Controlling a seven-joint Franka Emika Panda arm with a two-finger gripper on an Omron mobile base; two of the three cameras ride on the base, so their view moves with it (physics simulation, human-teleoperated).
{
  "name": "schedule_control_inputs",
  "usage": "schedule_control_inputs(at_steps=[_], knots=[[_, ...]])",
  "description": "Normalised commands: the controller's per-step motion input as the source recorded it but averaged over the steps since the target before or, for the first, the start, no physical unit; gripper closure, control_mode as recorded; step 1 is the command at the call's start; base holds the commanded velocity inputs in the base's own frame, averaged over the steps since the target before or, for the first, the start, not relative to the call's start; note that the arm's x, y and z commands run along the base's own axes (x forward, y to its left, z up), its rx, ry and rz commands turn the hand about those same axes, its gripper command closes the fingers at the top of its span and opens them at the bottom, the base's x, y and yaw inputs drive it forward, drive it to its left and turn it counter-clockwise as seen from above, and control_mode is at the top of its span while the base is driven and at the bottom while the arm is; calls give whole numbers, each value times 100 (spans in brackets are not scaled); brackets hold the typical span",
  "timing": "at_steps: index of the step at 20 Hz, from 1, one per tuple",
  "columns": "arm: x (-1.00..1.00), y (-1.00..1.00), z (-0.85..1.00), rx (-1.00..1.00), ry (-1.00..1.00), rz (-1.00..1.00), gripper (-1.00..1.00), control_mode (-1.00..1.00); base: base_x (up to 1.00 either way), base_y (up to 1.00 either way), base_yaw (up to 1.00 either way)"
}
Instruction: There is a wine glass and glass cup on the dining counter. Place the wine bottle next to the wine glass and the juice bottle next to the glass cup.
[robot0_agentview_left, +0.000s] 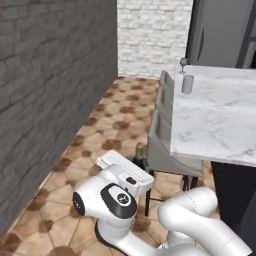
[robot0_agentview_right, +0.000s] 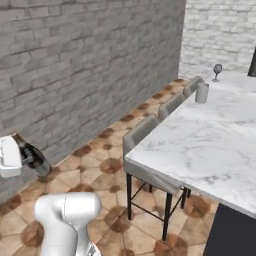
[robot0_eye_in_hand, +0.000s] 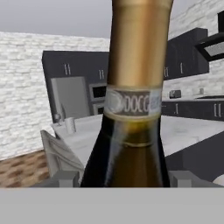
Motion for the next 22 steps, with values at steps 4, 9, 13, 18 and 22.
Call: schedule_control_inputs(at_steps=[4, 9, 13, 18, 22], knots=[[0, 0, 0, 0, 0, 0, 100, 100, 61, 50, -30], [0, 0, 0, 0, 0, 0, 100, 100, 62, 50, -29], [0, 0, 0, 0, 0, 0, 100, 100, 63, 52, -26], [0, 0, 0, 0, 0, 0, 100, 100, 62, 54, -23], [0, 0, 0, 0, 0, 0, 100, 100, 63, 53, -23]])
